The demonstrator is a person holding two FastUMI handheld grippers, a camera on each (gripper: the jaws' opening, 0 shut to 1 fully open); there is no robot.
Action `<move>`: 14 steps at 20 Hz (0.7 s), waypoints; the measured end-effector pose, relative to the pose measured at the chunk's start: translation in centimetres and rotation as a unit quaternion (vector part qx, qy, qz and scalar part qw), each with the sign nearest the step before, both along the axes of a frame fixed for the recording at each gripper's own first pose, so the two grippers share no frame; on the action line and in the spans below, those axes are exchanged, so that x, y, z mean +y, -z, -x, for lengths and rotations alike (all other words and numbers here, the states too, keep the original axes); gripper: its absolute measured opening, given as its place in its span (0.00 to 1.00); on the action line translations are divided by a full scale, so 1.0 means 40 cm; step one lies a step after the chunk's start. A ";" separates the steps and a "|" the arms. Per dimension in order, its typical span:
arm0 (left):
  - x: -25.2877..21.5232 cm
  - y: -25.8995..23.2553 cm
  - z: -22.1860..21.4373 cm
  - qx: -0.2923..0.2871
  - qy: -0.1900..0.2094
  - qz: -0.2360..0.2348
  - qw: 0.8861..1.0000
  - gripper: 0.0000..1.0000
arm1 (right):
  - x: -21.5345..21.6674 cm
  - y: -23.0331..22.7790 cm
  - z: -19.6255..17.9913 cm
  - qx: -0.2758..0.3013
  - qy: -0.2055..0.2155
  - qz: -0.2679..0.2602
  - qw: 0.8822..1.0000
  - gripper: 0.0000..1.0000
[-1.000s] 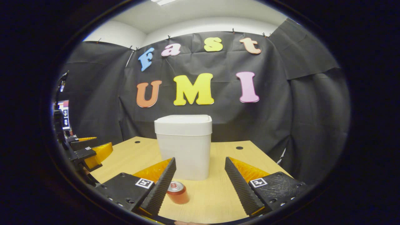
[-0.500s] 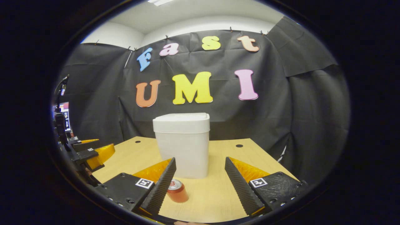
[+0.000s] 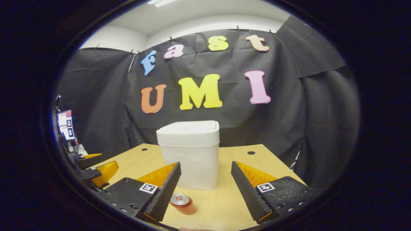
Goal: Press the lid of the desktop garbage bin to open it, pick up the crumpled paper on the desktop and throw it into the bin, then pick up the pop can on the desktop and drop it into the bin, and finally close the garbage bin lid.
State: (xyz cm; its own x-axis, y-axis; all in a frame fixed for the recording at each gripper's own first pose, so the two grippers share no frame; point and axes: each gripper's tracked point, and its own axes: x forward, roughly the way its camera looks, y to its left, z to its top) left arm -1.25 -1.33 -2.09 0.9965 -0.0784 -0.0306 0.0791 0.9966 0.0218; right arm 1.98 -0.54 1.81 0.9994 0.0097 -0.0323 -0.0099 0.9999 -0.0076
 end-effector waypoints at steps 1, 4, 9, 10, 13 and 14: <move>0.006 -0.003 0.001 -0.003 0.000 -0.001 1.000 0.99 | -0.002 -0.016 -0.012 -0.001 0.003 0.003 1.000 0.95; 0.037 -0.018 0.001 -0.010 -0.012 -0.004 1.000 0.99 | 0.020 -0.072 -0.042 -0.001 -0.006 0.010 1.000 0.95; 0.059 -0.025 0.000 -0.013 -0.015 0.003 1.000 0.99 | 0.047 -0.163 -0.091 -0.006 -0.001 0.020 1.000 0.94; 0.063 -0.028 0.000 -0.014 -0.016 0.002 1.000 0.99 | 0.057 -0.181 -0.107 -0.006 -0.004 0.021 1.000 0.92; 0.065 -0.032 0.007 -0.017 -0.013 0.000 1.000 0.99 | 0.073 -0.212 -0.163 0.007 -0.002 0.005 1.000 0.90; 0.063 -0.035 0.007 -0.019 -0.011 0.000 1.000 0.99 | 0.086 -0.218 -0.186 0.015 -0.006 0.000 1.000 0.84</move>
